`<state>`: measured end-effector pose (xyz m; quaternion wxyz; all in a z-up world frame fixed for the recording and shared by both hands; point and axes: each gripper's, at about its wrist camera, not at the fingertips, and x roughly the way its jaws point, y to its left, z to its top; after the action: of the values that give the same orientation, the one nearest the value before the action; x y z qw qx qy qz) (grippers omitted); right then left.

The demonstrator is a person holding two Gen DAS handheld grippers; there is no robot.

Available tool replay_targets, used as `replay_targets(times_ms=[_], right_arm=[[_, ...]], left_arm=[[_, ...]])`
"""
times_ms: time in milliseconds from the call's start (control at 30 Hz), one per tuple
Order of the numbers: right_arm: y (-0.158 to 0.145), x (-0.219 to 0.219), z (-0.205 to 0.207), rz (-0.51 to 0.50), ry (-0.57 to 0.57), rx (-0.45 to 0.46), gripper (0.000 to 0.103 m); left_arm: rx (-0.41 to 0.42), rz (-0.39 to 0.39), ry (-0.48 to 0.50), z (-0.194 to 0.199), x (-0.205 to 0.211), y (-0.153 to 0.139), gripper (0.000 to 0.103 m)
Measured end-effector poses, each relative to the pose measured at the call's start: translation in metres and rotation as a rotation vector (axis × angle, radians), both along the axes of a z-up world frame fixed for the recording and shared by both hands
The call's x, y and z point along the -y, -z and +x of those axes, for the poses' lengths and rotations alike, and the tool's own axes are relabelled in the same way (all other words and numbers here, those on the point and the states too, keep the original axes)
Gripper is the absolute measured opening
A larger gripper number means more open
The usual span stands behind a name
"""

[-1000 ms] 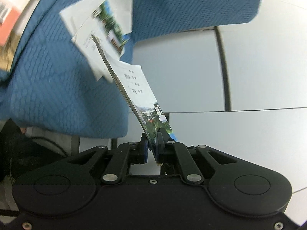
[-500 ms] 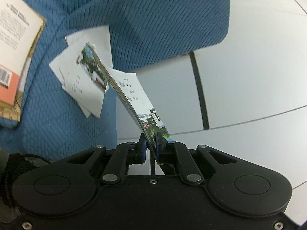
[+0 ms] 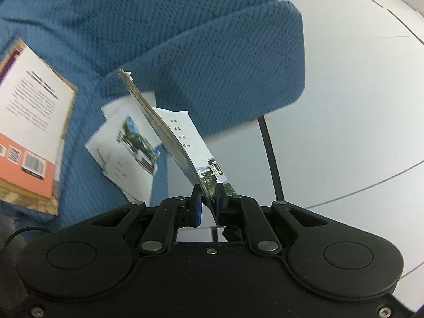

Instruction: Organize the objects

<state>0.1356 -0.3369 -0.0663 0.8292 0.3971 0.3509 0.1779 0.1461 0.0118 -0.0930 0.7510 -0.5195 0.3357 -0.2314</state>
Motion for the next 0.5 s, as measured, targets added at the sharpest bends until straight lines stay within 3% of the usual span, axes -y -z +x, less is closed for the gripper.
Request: replay_targets(times_ms=[500], right_arm=[[0.019, -0.072, 0.036, -0.076, -0.063, 0.002, 0.007]], left_arm=[[-0.011, 0.074, -0.129, 0.001, -0.069, 0.029, 0.008]])
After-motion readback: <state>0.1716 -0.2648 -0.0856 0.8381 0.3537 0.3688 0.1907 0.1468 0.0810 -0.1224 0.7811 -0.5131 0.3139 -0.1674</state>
